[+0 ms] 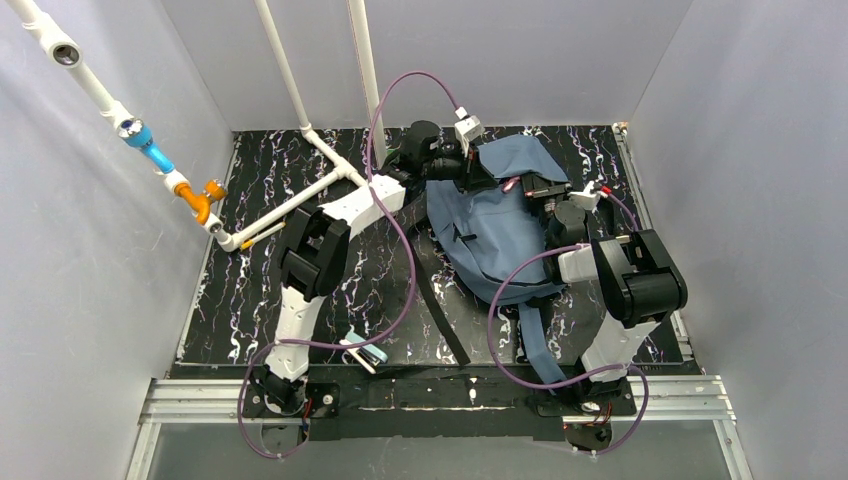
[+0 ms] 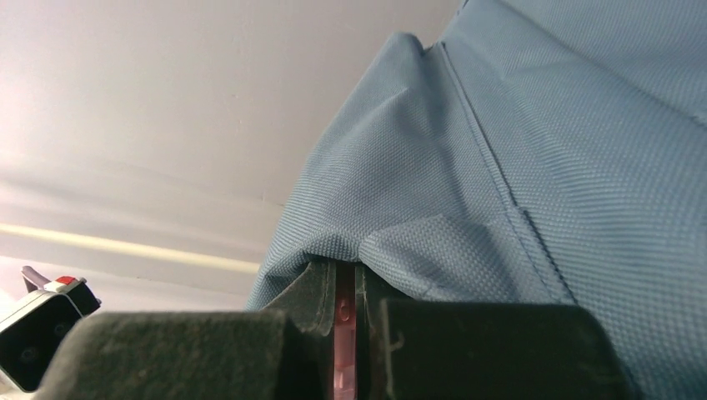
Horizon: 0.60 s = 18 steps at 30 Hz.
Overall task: Pack the student bag
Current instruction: Place the stationery in the student bag.
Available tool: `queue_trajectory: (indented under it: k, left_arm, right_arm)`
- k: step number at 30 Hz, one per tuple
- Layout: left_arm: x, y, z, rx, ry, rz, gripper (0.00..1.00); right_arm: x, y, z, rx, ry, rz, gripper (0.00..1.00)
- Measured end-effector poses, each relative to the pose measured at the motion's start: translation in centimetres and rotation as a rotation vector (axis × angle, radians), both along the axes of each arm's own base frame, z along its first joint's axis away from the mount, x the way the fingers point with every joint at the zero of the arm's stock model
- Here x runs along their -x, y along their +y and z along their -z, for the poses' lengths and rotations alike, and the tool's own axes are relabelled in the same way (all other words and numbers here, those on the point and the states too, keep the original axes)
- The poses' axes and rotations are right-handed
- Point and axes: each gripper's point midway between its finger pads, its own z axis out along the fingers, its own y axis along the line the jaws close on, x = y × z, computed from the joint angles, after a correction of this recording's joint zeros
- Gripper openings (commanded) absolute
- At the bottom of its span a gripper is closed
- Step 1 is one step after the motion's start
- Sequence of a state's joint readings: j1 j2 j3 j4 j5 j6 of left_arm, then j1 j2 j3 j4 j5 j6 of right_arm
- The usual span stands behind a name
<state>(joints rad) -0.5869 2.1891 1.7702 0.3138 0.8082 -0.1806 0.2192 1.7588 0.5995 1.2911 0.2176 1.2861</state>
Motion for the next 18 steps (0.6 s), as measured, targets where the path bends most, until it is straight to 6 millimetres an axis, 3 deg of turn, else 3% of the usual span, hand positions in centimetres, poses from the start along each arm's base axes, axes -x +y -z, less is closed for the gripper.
queue_trajectory:
  k: [18]
  left_arm:
    - [0.5,-1.7,0.4,0.045,0.11,0.03,0.0]
  right_arm:
    - [-1.5,-1.8,0.2,-0.078,0.042,0.111,0.01]
